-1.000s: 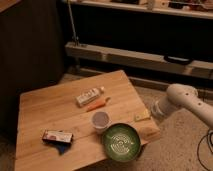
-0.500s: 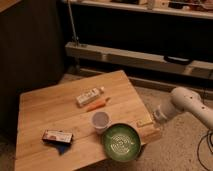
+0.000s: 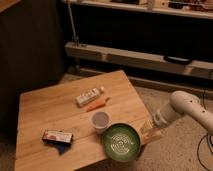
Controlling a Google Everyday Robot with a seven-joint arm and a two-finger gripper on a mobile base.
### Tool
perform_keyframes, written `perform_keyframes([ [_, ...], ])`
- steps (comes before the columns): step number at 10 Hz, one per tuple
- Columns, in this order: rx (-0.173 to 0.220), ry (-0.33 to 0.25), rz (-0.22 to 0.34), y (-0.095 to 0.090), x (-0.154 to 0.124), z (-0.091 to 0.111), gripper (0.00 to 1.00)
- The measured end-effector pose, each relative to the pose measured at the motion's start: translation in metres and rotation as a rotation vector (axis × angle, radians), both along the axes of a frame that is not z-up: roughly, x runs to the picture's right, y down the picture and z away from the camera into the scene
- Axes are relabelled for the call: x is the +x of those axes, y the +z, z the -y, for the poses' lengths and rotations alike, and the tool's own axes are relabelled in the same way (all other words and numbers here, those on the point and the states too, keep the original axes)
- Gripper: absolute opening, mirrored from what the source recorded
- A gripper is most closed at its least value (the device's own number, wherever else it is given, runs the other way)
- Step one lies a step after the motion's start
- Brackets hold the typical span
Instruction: Drag the ceramic bowl in a circle
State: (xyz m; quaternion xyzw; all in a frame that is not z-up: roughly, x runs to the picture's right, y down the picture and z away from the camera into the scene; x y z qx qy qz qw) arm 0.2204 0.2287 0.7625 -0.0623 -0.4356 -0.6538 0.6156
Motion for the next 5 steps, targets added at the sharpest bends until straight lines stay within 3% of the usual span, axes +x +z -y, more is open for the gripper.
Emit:
perform_keyframes([
  [5,-0.014,-0.023,0.052,0.0002,-0.0151,-0.0171,0.47],
])
